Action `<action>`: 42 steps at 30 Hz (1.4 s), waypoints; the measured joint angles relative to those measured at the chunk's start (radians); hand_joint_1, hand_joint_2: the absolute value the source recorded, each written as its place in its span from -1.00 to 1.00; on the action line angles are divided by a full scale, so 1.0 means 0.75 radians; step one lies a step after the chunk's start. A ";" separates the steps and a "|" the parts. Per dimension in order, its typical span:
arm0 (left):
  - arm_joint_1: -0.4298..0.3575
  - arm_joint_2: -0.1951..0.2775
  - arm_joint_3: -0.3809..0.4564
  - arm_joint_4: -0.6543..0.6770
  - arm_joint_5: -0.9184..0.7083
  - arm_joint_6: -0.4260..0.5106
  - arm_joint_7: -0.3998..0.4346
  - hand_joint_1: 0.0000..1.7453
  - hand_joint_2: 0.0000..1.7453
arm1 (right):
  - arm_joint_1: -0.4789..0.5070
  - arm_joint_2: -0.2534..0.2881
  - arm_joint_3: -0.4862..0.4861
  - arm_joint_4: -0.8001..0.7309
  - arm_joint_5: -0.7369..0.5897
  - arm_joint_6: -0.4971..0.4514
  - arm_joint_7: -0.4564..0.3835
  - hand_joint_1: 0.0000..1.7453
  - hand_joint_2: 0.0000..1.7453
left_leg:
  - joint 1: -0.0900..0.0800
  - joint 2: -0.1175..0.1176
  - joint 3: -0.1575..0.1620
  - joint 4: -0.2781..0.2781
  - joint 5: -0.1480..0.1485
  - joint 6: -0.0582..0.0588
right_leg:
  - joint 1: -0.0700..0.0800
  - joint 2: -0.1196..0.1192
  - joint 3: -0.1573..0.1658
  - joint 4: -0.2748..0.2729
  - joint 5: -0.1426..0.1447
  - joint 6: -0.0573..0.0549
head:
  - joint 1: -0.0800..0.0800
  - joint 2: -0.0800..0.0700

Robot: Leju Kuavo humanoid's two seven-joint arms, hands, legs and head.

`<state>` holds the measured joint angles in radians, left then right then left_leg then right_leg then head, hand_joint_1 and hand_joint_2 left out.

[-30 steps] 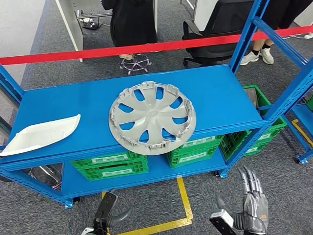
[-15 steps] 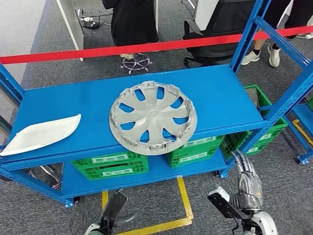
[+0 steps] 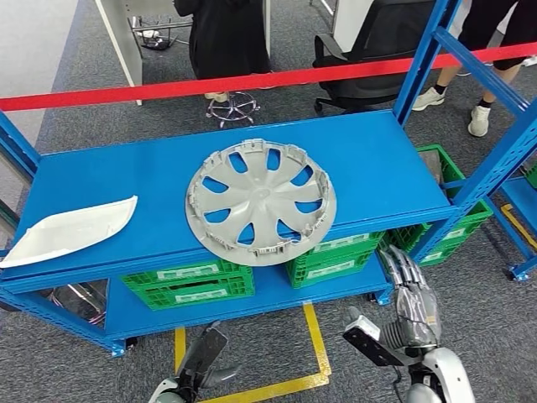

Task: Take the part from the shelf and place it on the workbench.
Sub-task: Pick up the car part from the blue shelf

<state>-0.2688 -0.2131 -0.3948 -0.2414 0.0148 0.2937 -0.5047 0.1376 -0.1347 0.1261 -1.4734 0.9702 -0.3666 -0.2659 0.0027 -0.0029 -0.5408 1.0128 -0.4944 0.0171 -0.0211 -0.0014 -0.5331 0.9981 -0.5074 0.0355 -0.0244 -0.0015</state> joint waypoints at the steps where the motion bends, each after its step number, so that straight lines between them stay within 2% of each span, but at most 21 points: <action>1: 0.000 0.001 0.000 0.000 0.001 0.000 0.000 -1.00 1.00 | -0.004 0.000 0.005 0.000 0.000 0.002 0.002 -1.00 -1.00 | 0.000 0.000 0.000 0.000 0.000 0.000 | 0.000 0.000 0.000 0.000 0.000 0.000 | 0.000 0.000; 5: 0.000 0.007 0.003 0.001 0.014 0.009 0.003 -1.00 1.00 | -0.016 -0.001 0.026 -0.002 0.000 0.011 0.010 -1.00 -1.00 | -0.004 0.000 -0.003 0.008 -0.002 0.007 | -0.005 -0.001 0.000 -0.004 0.004 0.005 | 0.000 0.000; 9: 0.003 0.027 0.038 0.002 0.082 0.017 0.012 -1.00 1.00 | -0.051 -0.001 0.068 -0.008 -0.007 0.061 -0.009 -1.00 -1.00 | -0.003 0.000 0.004 -0.028 0.018 0.031 | -0.007 -0.006 -0.007 -0.004 -0.002 0.018 | 0.002 0.000; 11: 0.006 0.042 0.066 0.005 0.108 0.022 0.007 -1.00 1.00 | -0.101 -0.001 0.099 0.009 -0.013 0.090 -0.020 -1.00 -1.00 | 0.005 0.000 0.013 -0.052 0.034 0.040 | -0.008 -0.004 -0.059 0.093 -0.058 0.020 | 0.005 0.000; 13: 0.012 0.055 0.087 0.011 0.118 0.027 0.008 -1.00 1.00 | -0.138 -0.001 0.129 0.033 -0.018 0.100 -0.019 -1.00 -1.00 | 0.005 -0.007 0.010 -0.054 0.037 0.042 | -0.010 -0.002 -0.148 0.273 -0.129 0.026 | 0.006 0.000; 14: 0.017 0.060 0.095 0.014 0.117 0.028 0.009 -1.00 1.00 | -0.146 -0.002 0.140 0.044 -0.020 0.098 -0.012 -1.00 -1.00 | 0.006 -0.014 0.010 -0.053 0.036 0.041 | -0.013 -0.002 -0.182 0.337 -0.141 0.030 | 0.006 0.000; 15: 0.023 0.065 0.100 0.016 0.108 0.025 0.005 -1.00 1.00 | -0.148 -0.002 0.148 0.051 -0.021 0.089 0.004 -1.00 -1.00 | 0.009 -0.023 0.011 -0.052 0.034 0.038 | -0.016 -0.002 -0.193 0.352 -0.126 0.034 | 0.006 0.000; 16: 0.026 0.066 0.104 0.018 0.092 0.022 -0.001 -1.00 1.00 | -0.141 -0.004 0.151 0.052 -0.020 0.071 0.026 -1.00 -1.00 | 0.013 -0.036 0.012 -0.048 0.031 0.033 | -0.019 -0.001 -0.179 0.312 -0.086 0.039 | 0.006 0.000; 17: 0.025 0.062 0.104 0.018 0.070 0.020 -0.008 -1.00 1.00 | -0.125 -0.007 0.150 0.047 -0.018 0.048 0.050 -1.00 -1.00 | 0.017 -0.050 0.012 -0.040 0.025 0.024 | -0.025 0.004 -0.145 0.231 -0.033 0.045 | 0.006 0.000; 19: 0.015 0.039 0.101 0.017 0.032 0.031 -0.003 -1.00 1.00 | -0.072 -0.013 0.141 0.023 -0.011 0.002 0.081 -1.00 -1.00 | 0.021 -0.083 0.000 -0.013 0.010 0.001 | -0.037 0.045 -0.073 0.085 0.017 0.053 | 0.013 0.000; 21: 0.005 0.010 0.098 0.013 0.018 0.040 0.013 -1.00 1.00 | -0.014 -0.017 0.131 -0.007 -0.002 -0.018 0.091 -1.00 -1.00 | 0.020 -0.106 -0.022 0.009 0.004 -0.019 | -0.039 0.078 -0.050 0.046 0.000 0.043 | 0.018 0.000; 23: 0.004 -0.004 0.100 0.010 0.038 0.025 0.017 -1.00 1.00 | 0.022 -0.017 0.127 -0.035 0.006 -0.020 0.095 -1.00 -1.00 | 0.022 -0.114 -0.034 0.016 0.002 -0.033 | -0.037 0.068 -0.052 0.052 -0.006 0.023 | 0.016 0.000; 25: 0.003 -0.007 0.120 0.008 0.090 -0.016 0.011 -1.00 1.00 | 0.037 -0.017 0.123 -0.059 0.014 -0.018 0.094 -1.00 -1.00 | 0.022 -0.081 -0.055 0.064 -0.028 -0.044 | -0.038 0.049 -0.046 0.053 -0.010 0.004 | 0.010 0.000; 28: 0.004 0.003 0.181 0.006 0.183 -0.094 0.004 -1.00 1.00 | 0.054 -0.017 0.118 -0.075 0.018 -0.013 0.085 -1.00 -1.00 | 0.020 -0.016 -0.172 0.305 -0.134 -0.049 | -0.024 0.009 -0.035 0.051 -0.020 -0.018 | 0.003 0.000; 29: 0.009 0.011 0.205 0.006 0.212 -0.110 0.004 -1.00 1.00 | 0.057 -0.018 0.118 -0.075 0.018 -0.011 0.080 -1.00 -1.00 | 0.020 -0.010 -0.209 0.374 -0.152 -0.046 | -0.018 -0.003 -0.031 0.051 -0.023 -0.023 | 0.003 0.000; 30: 0.016 0.022 0.232 0.007 0.240 -0.122 0.005 -1.00 1.00 | 0.059 -0.018 0.118 -0.076 0.017 -0.010 0.076 -1.00 -1.00 | 0.018 -0.009 -0.227 0.400 -0.145 -0.041 | -0.012 -0.013 -0.028 0.051 -0.026 -0.027 | 0.003 0.000; 31: 0.024 0.035 0.259 0.007 0.265 -0.129 0.005 -1.00 1.00 | 0.060 -0.018 0.118 -0.077 0.016 -0.010 0.072 -1.00 -1.00 | 0.015 -0.009 -0.220 0.375 -0.112 -0.033 | -0.005 -0.021 -0.023 0.051 -0.029 -0.031 | 0.003 0.000; 33: 0.042 0.066 0.314 0.007 0.306 -0.144 0.003 -1.00 1.00 | 0.066 -0.020 0.117 -0.085 0.014 -0.011 0.065 -1.00 -1.00 | 0.002 -0.005 -0.151 0.216 -0.013 -0.003 | 0.004 -0.031 -0.011 0.049 -0.038 -0.034 | 0.004 0.000; 35: 0.059 0.095 0.365 0.009 0.334 -0.150 -0.001 -1.00 1.00 | 0.076 -0.026 0.116 -0.095 0.012 -0.015 0.061 -1.00 -1.00 | -0.011 0.004 -0.093 0.084 0.039 0.023 | 0.010 -0.040 -0.006 0.048 -0.045 -0.031 | 0.006 0.000; 39: 0.097 0.129 0.444 0.014 0.365 -0.132 0.020 -1.00 1.00 | 0.103 -0.044 0.106 -0.111 0.010 -0.017 0.059 -1.00 -1.00 | -0.015 0.008 -0.076 0.036 0.028 -0.016 | 0.011 -0.045 -0.012 0.048 -0.047 -0.025 | 0.008 0.000; 42: 0.114 0.142 0.482 0.020 0.371 -0.110 0.050 -1.00 1.00 | 0.112 -0.053 0.105 -0.122 0.011 -0.018 0.061 -1.00 -1.00 | -0.015 0.007 -0.075 0.035 0.025 -0.012 | 0.010 -0.045 -0.006 0.038 -0.045 -0.022 | 0.008 0.000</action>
<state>-0.1835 -0.1068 -0.0330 -0.2263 0.2932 0.2113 -0.4674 0.2216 -0.1744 0.2046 -1.5646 0.9781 -0.3798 -0.2203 -0.0087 0.0026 -0.5974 1.0394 -0.4754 0.0084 -0.0133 -0.0350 -0.5375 1.0266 -0.5412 0.0190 -0.0181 -0.0015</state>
